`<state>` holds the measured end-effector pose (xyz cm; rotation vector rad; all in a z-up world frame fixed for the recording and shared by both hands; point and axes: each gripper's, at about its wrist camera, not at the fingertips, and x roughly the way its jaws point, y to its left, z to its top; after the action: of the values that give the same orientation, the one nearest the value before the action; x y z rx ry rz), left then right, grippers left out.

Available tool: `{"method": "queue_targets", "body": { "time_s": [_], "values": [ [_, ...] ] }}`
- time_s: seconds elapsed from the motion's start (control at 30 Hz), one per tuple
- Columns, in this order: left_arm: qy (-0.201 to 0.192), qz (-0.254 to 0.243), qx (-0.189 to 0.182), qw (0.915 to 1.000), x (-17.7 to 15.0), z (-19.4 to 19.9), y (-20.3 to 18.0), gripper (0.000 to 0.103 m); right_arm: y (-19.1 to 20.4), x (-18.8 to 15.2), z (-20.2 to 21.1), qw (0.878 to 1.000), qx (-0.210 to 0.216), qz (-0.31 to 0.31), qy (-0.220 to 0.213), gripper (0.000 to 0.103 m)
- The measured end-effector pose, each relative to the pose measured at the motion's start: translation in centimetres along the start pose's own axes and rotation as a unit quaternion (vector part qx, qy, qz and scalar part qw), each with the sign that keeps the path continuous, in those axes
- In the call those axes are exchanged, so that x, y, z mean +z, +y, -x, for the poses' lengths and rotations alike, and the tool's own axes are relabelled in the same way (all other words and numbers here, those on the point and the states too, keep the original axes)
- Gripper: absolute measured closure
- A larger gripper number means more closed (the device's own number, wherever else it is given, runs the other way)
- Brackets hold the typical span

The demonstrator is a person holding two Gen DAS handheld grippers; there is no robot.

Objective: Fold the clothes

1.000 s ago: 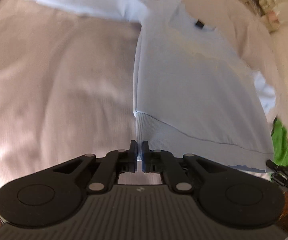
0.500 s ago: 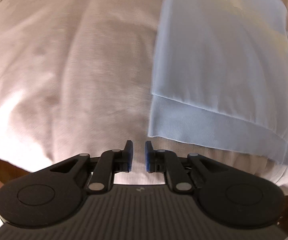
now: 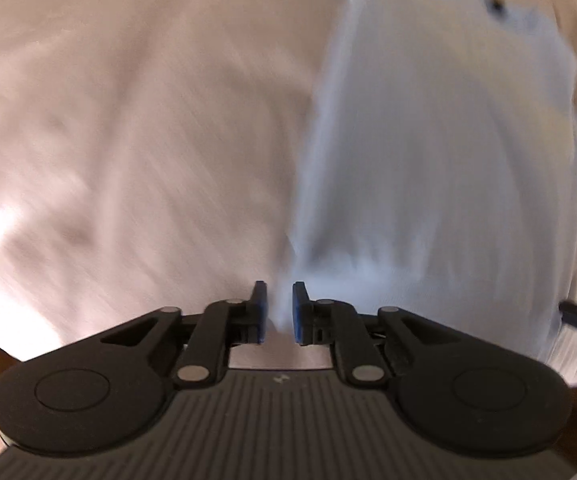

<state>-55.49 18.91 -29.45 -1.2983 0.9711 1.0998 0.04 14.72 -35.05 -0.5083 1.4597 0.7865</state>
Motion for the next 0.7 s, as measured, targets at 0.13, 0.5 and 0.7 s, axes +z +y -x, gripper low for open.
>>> {"method": "queue_targets", "body": {
  "time_s": [0.13,0.5,0.7],
  "values": [
    [-0.069,0.077,-0.008,0.9946,7.8,0.7,3.3,0.081,5.6,4.2,0.1,0.997,0.040,-0.015,-0.062,0.049],
    [-0.192,0.298,-0.024,0.9348,22.9,-2.6,12.0,0.065,20.0,14.1,-8.5,0.983,0.147,-0.060,-0.093,0.046],
    [-0.219,0.273,-0.001,0.9368,24.7,-2.7,12.0,0.100,21.7,15.5,-9.9,0.981,0.113,-0.119,-0.101,0.043]
  ]
}}
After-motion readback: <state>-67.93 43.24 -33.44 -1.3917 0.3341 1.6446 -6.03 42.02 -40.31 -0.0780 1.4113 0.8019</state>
